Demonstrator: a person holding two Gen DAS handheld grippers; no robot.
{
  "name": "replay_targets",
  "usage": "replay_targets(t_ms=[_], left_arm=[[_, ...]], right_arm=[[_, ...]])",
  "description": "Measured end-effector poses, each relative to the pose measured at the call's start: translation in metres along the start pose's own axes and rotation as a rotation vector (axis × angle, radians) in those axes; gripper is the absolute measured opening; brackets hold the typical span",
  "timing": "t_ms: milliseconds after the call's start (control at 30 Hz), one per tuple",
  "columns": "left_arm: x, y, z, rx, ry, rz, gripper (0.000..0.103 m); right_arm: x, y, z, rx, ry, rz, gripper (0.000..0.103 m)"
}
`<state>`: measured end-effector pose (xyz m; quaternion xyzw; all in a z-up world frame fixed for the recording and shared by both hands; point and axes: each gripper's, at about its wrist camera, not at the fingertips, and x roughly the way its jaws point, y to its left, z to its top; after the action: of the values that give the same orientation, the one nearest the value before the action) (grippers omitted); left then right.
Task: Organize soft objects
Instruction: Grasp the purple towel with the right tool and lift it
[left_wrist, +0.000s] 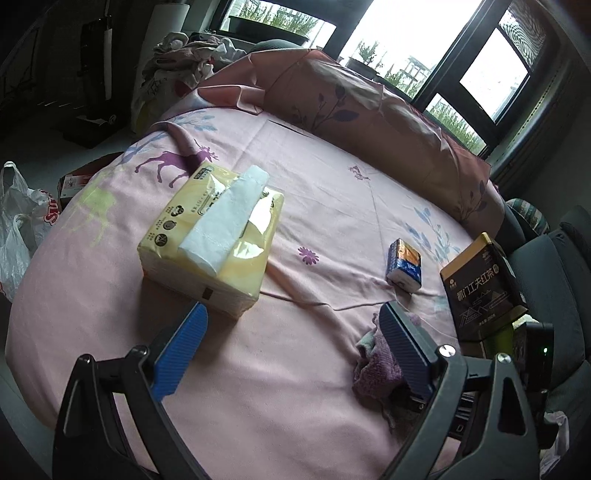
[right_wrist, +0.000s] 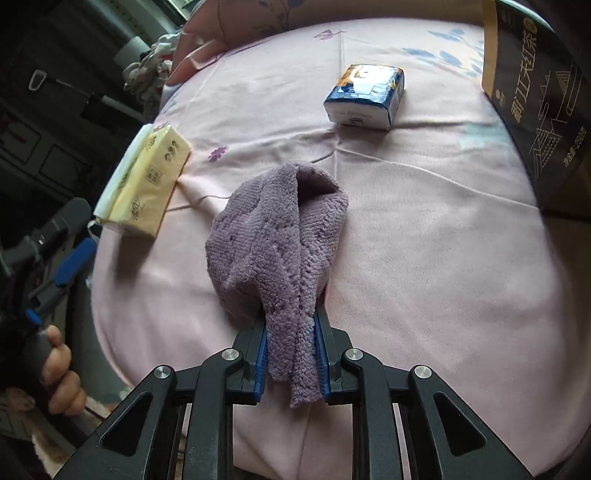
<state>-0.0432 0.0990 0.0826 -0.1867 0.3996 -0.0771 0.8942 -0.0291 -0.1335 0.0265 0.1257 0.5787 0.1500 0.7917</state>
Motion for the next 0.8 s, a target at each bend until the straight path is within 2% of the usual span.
replay_targets(t_ms=[33, 67, 100, 167, 233, 300, 433, 500, 600, 633, 700, 733, 800], left_arm=[[0.002, -0.003, -0.002, 0.010, 0.013, -0.007, 0.094], [0.004, -0.007, -0.003, 0.022, 0.021, -0.013, 0.094], [0.005, -0.012, -0.005, 0.036, 0.027, -0.017, 0.094], [0.008, -0.020, -0.008, 0.062, 0.037, -0.020, 0.094], [0.013, -0.029, -0.012, 0.082, 0.054, -0.026, 0.094], [0.020, -0.037, -0.015, 0.090, 0.079, -0.036, 0.093], [0.035, -0.052, -0.023, 0.100, 0.141, -0.054, 0.088], [0.041, -0.058, -0.028, 0.106, 0.168, -0.064, 0.086], [0.048, -0.069, -0.036, 0.139, 0.195, -0.066, 0.084], [0.050, -0.072, -0.038, 0.153, 0.199, -0.059, 0.084], [0.053, -0.077, -0.043, 0.176, 0.210, -0.052, 0.082], [0.055, -0.079, -0.044, 0.183, 0.218, -0.054, 0.081], [0.058, -0.081, -0.047, 0.185, 0.230, -0.059, 0.079]], right_arm=[[-0.005, -0.003, 0.003, 0.017, 0.002, -0.001, 0.024], [-0.011, -0.005, 0.006, 0.027, -0.013, -0.031, 0.036], [-0.020, -0.005, 0.009, 0.026, -0.043, -0.076, 0.059], [-0.040, -0.002, 0.015, 0.005, -0.129, -0.167, 0.085], [-0.058, 0.003, 0.024, -0.034, -0.202, -0.210, 0.086], [-0.070, 0.007, 0.036, -0.055, -0.221, -0.220, 0.086], [-0.080, 0.008, 0.056, -0.044, -0.257, -0.108, 0.086], [-0.073, 0.004, 0.057, -0.027, -0.247, -0.048, 0.086], [-0.053, -0.002, 0.052, -0.014, -0.203, -0.010, 0.085], [-0.047, -0.004, 0.049, -0.016, -0.187, -0.007, 0.083], [-0.038, -0.008, 0.045, 0.000, -0.161, -0.003, 0.072], [-0.034, -0.009, 0.043, 0.010, -0.148, 0.005, 0.070], [-0.027, -0.014, 0.042, 0.028, -0.124, 0.041, 0.061]])
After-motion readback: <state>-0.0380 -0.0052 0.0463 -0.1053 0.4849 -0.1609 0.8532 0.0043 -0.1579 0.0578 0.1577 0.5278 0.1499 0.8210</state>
